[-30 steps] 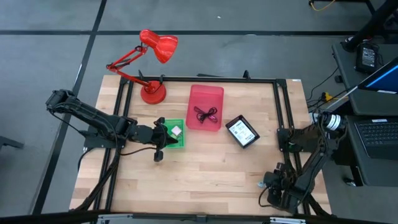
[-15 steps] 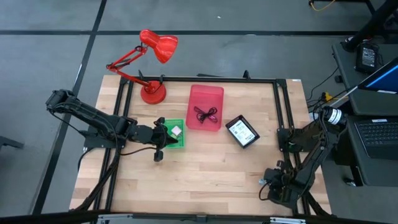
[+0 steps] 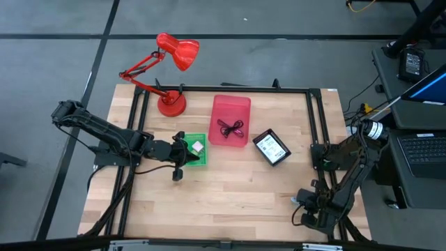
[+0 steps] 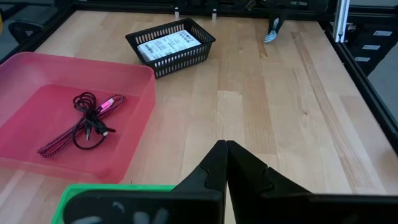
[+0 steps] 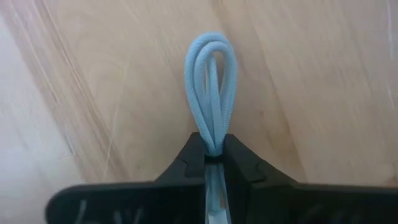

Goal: Pick and place items into bin
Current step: Put the light blue charger cable into the pink bin

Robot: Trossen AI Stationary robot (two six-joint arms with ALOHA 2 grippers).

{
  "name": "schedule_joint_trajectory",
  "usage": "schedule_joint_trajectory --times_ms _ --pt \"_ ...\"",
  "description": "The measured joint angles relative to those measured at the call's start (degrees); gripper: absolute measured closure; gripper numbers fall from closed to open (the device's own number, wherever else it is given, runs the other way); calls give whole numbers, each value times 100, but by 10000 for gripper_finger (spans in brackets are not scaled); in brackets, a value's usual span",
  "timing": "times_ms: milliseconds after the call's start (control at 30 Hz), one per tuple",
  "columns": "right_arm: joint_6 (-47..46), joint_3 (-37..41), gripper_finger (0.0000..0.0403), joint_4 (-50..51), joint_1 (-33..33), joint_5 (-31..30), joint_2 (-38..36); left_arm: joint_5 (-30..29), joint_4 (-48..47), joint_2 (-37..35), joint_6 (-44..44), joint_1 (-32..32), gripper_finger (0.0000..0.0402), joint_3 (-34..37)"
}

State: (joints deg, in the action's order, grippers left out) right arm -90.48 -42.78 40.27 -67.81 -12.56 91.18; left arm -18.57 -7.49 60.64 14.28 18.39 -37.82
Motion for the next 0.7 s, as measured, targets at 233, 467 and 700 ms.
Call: schedule_joint_trajectory --times_ms 233,467,700 --pt "-76 0 392 -34 4 -179 -21 0 0 0 -2 0 398 0" --pt "-72 26 393 -22 13 -1037 -433 0 0 0 -4 0 398 0" --pt "55 24 393 57 13 -1840 -1018 0 0 0 -4 0 398 0"
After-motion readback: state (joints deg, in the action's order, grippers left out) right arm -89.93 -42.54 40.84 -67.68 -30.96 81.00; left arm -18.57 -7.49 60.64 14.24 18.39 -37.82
